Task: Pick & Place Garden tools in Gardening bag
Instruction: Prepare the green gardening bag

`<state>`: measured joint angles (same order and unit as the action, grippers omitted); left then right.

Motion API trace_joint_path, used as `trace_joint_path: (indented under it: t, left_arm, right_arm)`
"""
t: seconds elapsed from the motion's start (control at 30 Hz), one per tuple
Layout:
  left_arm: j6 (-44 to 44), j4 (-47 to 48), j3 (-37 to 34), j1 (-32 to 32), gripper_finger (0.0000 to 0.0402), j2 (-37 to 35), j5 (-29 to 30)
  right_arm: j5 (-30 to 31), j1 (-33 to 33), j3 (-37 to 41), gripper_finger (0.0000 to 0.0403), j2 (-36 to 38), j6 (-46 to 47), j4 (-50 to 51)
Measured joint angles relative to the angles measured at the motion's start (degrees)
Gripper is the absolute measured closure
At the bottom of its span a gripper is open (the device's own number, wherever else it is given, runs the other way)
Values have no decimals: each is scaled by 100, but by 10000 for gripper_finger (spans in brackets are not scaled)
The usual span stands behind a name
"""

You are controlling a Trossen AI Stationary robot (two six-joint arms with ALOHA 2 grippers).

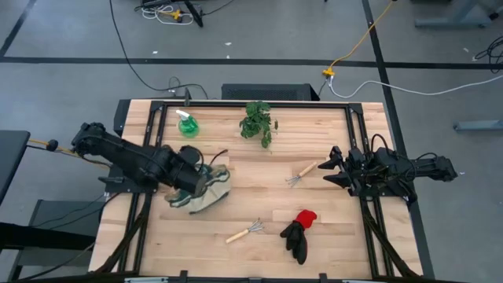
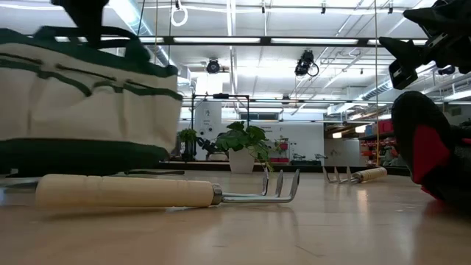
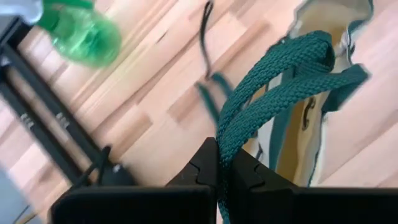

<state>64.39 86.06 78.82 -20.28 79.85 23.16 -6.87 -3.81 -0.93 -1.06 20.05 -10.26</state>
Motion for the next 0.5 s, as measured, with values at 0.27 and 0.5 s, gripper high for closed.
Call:
trace_joint_path:
  t: [0.27,0.5]
  left_arm:
    - [-958,-927,-2,533,393,0,265]
    - [-1460,-1562,-2,816,393,2,264]
  right_arm:
    - [2,0,0,183,1,0,0]
    - [1,0,0,183,0,-6,2]
